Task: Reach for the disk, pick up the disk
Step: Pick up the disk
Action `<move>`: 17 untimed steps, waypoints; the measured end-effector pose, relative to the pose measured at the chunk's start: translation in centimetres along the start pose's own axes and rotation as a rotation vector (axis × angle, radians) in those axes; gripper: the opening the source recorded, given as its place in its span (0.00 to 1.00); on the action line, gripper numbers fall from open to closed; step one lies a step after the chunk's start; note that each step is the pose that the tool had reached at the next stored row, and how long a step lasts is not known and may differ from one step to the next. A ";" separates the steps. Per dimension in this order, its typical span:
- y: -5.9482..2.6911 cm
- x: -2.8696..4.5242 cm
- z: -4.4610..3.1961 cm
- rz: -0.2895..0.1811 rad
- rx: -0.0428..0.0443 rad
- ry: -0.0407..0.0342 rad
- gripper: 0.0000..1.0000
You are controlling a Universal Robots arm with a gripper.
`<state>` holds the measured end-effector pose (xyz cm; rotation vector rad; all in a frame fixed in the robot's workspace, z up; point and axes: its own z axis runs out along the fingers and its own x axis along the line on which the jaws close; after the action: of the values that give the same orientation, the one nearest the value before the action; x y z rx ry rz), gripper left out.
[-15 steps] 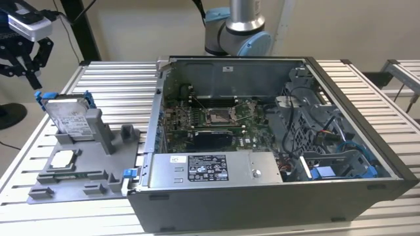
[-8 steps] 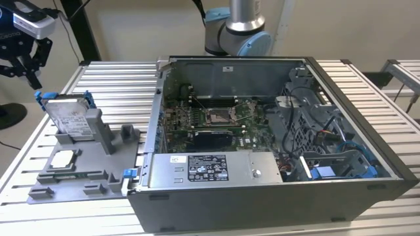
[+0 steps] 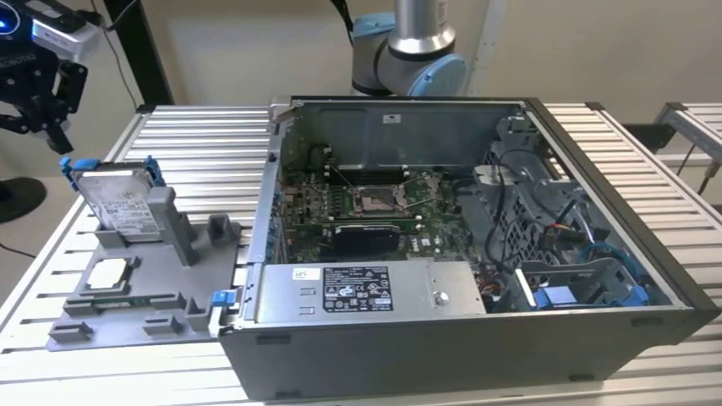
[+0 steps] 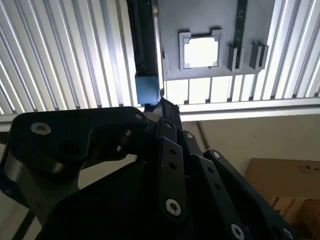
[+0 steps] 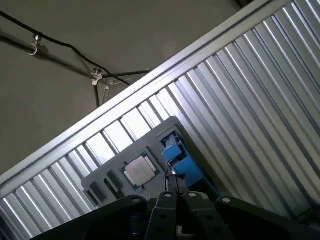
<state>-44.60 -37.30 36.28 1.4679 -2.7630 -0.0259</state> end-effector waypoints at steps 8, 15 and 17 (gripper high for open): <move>0.00 0.00 0.00 -0.147 0.0035 0.0011 0.00; 0.00 0.00 0.00 -0.272 0.0058 0.0023 0.00; 0.00 0.00 0.00 -0.306 0.0067 0.0026 0.00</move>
<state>-44.60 -37.30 36.27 1.8742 -2.5098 -0.0176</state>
